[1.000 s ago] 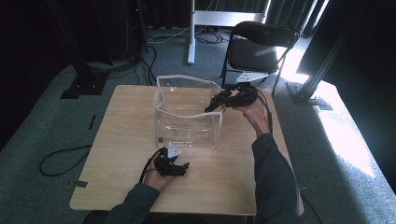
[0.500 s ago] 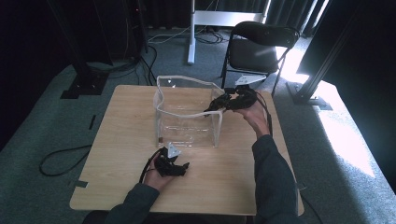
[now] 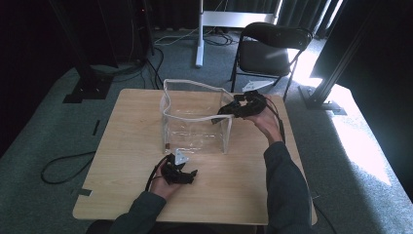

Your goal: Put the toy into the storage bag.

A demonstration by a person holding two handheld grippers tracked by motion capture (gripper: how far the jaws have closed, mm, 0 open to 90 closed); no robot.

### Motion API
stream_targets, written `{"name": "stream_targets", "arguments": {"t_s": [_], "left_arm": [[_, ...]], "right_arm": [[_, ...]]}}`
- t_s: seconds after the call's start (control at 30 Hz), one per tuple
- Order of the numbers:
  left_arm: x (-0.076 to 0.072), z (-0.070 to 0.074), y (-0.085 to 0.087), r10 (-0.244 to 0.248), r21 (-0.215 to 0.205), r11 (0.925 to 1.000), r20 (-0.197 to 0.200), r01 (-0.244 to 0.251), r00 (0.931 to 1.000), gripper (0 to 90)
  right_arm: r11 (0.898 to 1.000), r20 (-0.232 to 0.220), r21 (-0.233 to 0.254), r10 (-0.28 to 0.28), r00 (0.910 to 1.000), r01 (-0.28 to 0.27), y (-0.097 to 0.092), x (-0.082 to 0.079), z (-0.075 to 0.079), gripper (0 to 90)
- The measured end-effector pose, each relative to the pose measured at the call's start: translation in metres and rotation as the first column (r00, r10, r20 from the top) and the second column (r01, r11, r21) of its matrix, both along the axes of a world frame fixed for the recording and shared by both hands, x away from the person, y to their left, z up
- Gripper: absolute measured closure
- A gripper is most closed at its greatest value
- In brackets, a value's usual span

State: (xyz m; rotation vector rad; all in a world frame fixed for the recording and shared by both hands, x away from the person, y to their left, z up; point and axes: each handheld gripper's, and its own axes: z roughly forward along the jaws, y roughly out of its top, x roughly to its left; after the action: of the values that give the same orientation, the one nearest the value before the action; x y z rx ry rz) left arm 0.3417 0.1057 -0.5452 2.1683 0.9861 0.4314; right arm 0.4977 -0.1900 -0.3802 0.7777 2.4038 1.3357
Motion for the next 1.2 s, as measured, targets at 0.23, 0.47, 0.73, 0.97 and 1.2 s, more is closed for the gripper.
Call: {"name": "stream_targets", "arguments": {"t_s": [0.23, 0.47, 0.73, 0.97, 1.2], "left_arm": [[0.000, 0.000, 0.000, -0.001, 0.002, 1.0000, 0.000, 0.001, 1.0000, 23.3], [0.000, 0.000, 0.000, -0.004, 0.001, 1.0000, 0.002, 0.004, 1.0000, 23.1], [0.000, 0.000, -0.001, -0.006, 0.003, 1.0000, 0.000, 0.006, 1.0000, 23.1], [0.000, 0.000, -0.001, -0.007, 0.003, 1.0000, 0.001, 0.007, 1.0000, 23.1], [-0.001, 0.000, -0.001, -0.004, -0.001, 1.0000, 0.002, 0.004, 1.0000, 23.1]], "right_arm": [[1.000, 0.004, -0.016, -0.017, 0.9998, 0.017, 0.000, -0.001, -0.001, 23.4], [1.000, 0.004, -0.012, -0.025, 0.9997, 0.025, -0.004, -0.003, -0.001, 29.7], [0.996, 0.045, -0.043, -0.070, 0.9965, 0.072, -0.008, -0.010, 0.003, 29.7], [0.988, 0.108, 0.004, -0.157, 0.9817, 0.157, -0.024, -0.030, 0.009, 29.7], [0.957, 0.130, 0.114, -0.282, 0.9505, 0.268, -0.049, -0.063, -0.008, 29.0]]}}
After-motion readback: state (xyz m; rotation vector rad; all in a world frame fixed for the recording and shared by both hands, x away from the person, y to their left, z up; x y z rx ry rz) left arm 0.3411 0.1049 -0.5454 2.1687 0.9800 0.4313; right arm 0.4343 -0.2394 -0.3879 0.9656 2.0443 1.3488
